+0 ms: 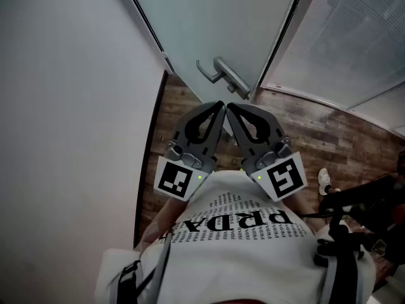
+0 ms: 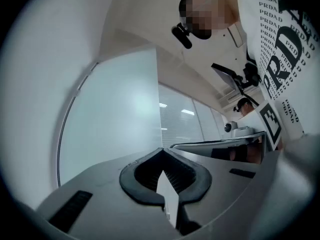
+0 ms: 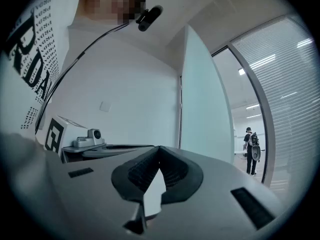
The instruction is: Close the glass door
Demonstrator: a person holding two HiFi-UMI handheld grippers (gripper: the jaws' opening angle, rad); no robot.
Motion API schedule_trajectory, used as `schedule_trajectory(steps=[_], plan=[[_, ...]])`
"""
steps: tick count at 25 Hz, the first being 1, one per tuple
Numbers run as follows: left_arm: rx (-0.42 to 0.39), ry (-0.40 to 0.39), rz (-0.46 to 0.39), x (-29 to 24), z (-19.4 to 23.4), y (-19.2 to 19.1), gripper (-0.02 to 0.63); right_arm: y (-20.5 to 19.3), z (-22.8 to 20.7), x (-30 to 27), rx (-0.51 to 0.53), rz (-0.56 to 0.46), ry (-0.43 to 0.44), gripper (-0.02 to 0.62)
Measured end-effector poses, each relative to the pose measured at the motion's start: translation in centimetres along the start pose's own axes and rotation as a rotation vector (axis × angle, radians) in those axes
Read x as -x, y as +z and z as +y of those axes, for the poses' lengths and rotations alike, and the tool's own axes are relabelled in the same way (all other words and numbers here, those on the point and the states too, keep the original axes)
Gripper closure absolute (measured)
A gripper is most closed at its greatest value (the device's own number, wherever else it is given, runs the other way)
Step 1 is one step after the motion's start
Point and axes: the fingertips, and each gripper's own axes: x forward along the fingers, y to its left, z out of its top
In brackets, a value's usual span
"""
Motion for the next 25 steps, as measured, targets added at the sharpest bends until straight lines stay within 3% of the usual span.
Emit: schedule_trajectory(steps=[11,17,25], plan=[[0.032,0.039,-0.008,0.1,0.0,0.0,0.611,-0.1,0.1,0.0,0.011,0.035,0.042,0.598],[0.038,0.006,0.017,0.0,-0.4,-0.2,0.611,0.3,-0.1,0.2,-0.022,0.011,0.022,0.598],[0.071,-0.014,0.041,1.0,-0.7,-0.4,0.611,0.9,-3.4,0.6,0.051,0.032,-0.142,0.597]])
